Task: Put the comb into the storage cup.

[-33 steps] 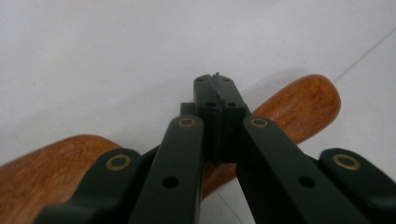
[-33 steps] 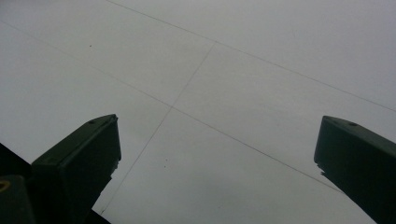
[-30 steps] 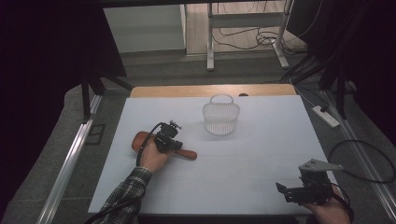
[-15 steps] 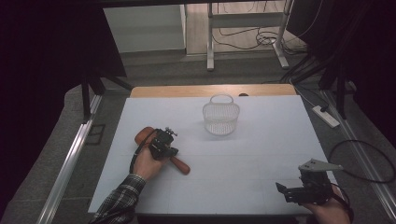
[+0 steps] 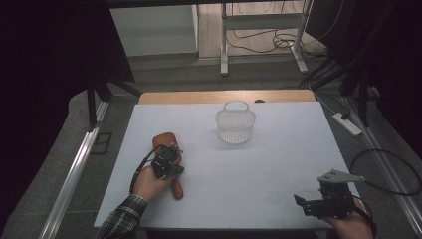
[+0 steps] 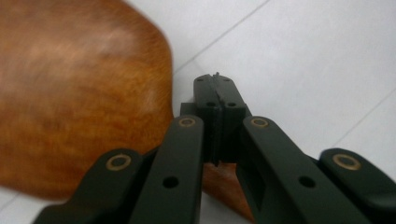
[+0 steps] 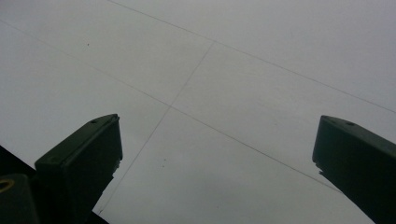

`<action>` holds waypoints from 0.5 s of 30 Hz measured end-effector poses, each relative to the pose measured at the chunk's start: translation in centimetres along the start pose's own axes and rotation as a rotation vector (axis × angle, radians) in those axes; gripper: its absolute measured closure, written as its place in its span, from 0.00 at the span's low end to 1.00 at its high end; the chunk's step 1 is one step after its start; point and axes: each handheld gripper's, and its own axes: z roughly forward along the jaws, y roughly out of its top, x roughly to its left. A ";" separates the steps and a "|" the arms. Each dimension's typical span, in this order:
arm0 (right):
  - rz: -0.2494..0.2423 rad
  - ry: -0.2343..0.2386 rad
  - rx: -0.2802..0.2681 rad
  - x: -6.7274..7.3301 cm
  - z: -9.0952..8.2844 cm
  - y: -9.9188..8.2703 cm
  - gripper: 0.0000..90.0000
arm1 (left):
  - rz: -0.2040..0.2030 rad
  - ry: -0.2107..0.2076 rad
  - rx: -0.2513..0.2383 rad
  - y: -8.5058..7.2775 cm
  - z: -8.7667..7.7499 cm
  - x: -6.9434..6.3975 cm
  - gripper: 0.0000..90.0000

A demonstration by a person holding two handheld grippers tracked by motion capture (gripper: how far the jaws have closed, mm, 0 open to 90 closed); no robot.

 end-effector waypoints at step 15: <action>0.001 -0.001 0.008 0.1 0.1 0.0 0.02 | -0.056 -0.001 -0.018 -3.2 -1.8 1.5 0.99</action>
